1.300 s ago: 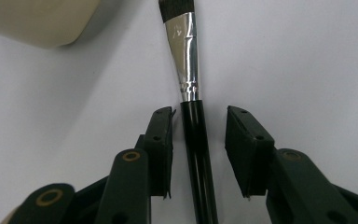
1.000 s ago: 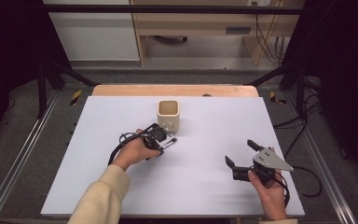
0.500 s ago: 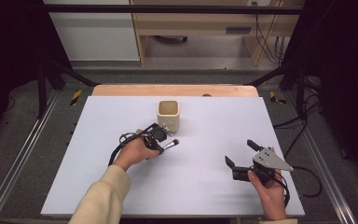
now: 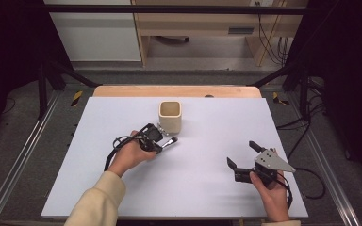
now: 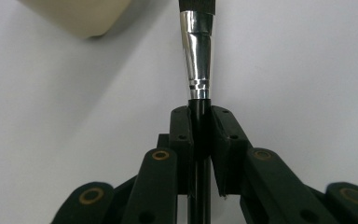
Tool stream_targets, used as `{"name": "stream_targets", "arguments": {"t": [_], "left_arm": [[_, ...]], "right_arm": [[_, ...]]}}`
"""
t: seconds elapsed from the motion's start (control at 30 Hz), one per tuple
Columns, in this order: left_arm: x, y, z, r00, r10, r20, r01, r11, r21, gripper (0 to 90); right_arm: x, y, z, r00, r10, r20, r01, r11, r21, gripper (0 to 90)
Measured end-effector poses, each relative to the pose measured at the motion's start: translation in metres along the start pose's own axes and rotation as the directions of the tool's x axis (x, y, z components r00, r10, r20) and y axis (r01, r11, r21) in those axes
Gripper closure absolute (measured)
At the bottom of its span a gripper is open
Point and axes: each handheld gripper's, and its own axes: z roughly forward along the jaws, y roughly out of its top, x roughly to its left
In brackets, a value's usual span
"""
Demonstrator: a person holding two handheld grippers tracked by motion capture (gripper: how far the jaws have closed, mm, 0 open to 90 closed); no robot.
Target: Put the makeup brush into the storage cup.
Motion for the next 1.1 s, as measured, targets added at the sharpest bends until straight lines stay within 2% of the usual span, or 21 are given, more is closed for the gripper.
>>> {"name": "stream_targets", "arguments": {"t": [0.27, 0.37, 0.47, 0.6, 0.73, 0.87, 1.1], "left_arm": [[-0.003, -0.013, -0.012, 0.9998, 0.001, -0.018, -0.002, 0.9963, -0.086, 79.0], [-0.004, -0.018, -0.018, 0.9995, -0.012, -0.028, 0.008, 0.9888, -0.149, 79.0], [-0.003, -0.024, -0.019, 0.9989, -0.023, -0.041, 0.015, 0.9833, -0.181, 79.0], [-0.002, -0.028, -0.02, 0.9971, -0.059, -0.048, 0.047, 0.9735, -0.224, 79.0], [-0.001, -0.028, -0.023, 0.9968, -0.065, -0.047, 0.051, 0.9657, -0.255, 79.0], [-0.001, -0.026, -0.028, 0.9972, -0.053, -0.051, 0.037, 0.9588, -0.282, 79.0], [-0.002, -0.025, -0.032, 0.9976, -0.047, -0.051, 0.03, 0.9521, -0.304, 79.0]], "right_arm": [[0.001, 0.0, 0.001, 1.0, -0.008, 0.001, 0.008, 1.0, 0.006, 3.1], [0.001, -0.001, 0.002, 0.9999, -0.013, 0.004, 0.012, 1.0, 0.016, 3.0], [0.001, -0.002, 0.003, 0.9999, -0.003, 0.01, 0.003, 1.0, 0.018, 3.3], [0.001, -0.002, 0.001, 0.9999, 0.002, 0.013, -0.002, 1.0, 0.012, 3.4], [-0.001, -0.003, -0.001, 0.9996, 0.006, 0.026, -0.007, 1.0, 0.013, 3.3], [-0.003, -0.004, -0.002, 0.9991, 0.022, 0.038, -0.022, 1.0, 0.01, 3.3], [-0.004, -0.004, -0.001, 0.9987, 0.029, 0.043, -0.029, 1.0, 0.009, 3.3]]}}
